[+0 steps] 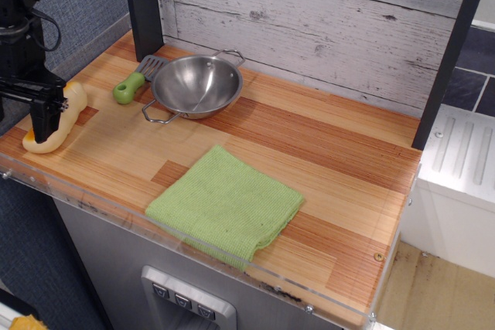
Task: Move bread directly above the green cloth.
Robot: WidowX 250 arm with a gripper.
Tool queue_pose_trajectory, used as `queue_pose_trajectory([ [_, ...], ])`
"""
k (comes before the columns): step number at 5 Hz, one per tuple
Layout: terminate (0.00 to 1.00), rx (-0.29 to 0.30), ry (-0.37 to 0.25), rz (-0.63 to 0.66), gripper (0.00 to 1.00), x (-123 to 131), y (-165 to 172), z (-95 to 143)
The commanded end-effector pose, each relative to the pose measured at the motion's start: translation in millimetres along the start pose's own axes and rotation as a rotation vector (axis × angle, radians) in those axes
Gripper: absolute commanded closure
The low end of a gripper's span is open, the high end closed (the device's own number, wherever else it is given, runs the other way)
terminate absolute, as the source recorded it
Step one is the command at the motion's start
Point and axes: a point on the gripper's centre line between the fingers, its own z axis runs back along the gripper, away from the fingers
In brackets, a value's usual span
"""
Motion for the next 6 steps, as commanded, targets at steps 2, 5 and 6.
queue_pose_trajectory([
  [2, 0.0, 0.036, -0.073, 0.054, 0.0, 15.0, -11.5, -3.6],
  [5, 0.0, 0.025, -0.053, 0.018, 0.0, 13.3, -26.2, -8.1],
  [6, 0.0, 0.021, -0.056, 0.017, 1.0, 13.4, -28.1, -9.1],
])
